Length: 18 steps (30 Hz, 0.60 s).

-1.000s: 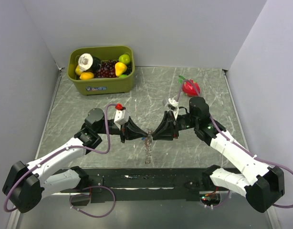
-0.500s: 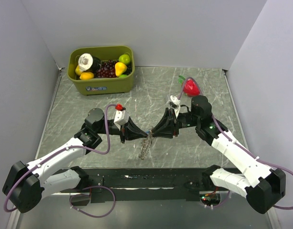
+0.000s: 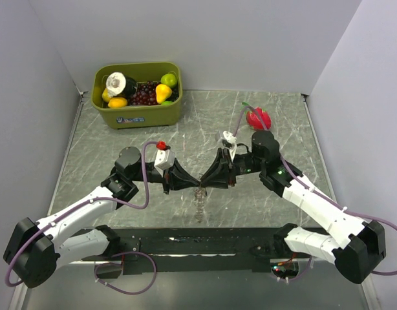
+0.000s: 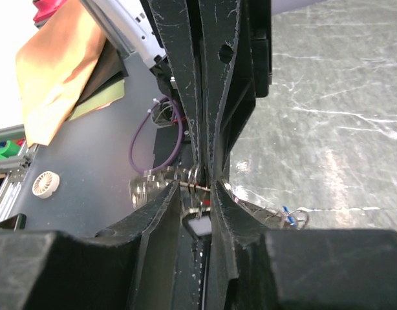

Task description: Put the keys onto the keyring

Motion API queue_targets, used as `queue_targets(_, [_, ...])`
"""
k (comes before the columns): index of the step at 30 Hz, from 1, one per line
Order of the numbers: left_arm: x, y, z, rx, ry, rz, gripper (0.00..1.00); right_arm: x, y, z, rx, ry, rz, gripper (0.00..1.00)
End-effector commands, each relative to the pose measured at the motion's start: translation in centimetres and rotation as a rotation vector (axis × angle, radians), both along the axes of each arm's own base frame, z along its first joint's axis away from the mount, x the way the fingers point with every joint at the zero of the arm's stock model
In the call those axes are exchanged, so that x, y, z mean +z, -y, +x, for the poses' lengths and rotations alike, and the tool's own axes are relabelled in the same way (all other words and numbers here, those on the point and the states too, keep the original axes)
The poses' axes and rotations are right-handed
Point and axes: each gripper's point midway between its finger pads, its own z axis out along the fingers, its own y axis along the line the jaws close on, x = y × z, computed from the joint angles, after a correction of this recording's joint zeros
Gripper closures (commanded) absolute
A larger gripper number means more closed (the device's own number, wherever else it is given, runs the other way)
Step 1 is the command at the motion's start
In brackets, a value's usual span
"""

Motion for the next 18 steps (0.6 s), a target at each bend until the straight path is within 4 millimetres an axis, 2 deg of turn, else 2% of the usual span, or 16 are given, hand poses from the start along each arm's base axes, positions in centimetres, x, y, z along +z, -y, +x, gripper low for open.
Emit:
queue_targets(1, [2.3,0.1,-0.5,-0.024,0.085,-0.069,0.99,1.0,-1.1,0.6,-0.017,0.055,0.015,0.71])
queue_targets(3, [2.4,0.1,-0.5,-0.024,0.088,-0.072,0.99,0.9,-1.2,0.7,-0.027,0.050,0.011,0.78])
queue_targets(5, [2.4,0.0,-0.6,-0.022,0.093,-0.071,0.99,1.0,-1.2,0.8,-0.036,0.055,0.007,0.93])
queue_targets(7, [2.6,-0.1,-0.6,-0.016,0.102,-0.076,0.99,0.8,-1.1,0.9,-0.049,0.046,-0.009,1.00])
queue_targets(14, [2.5,-0.2,-0.1,0.010,0.119,-0.033,0.99,0.3,-0.7,1.5,-0.088,0.046,-0.064,1.00])
queue_targets(16, [1.7,-0.4,0.3,0.039,0.113,0.022,0.97,0.3,-0.6,2.2,-0.106,0.083,-0.088,1.00])
queue_targets(17, [2.2,-0.5,0.6,0.053,0.141,0.030,0.93,-0.2,-0.3,2.0,-0.104,0.081,-0.121,1.00])
queue_targets(18, [2.1,-0.6,0.9,0.073,0.143,0.048,0.81,0.1,-0.3,2.2,-0.107,0.092,-0.126,1.00])
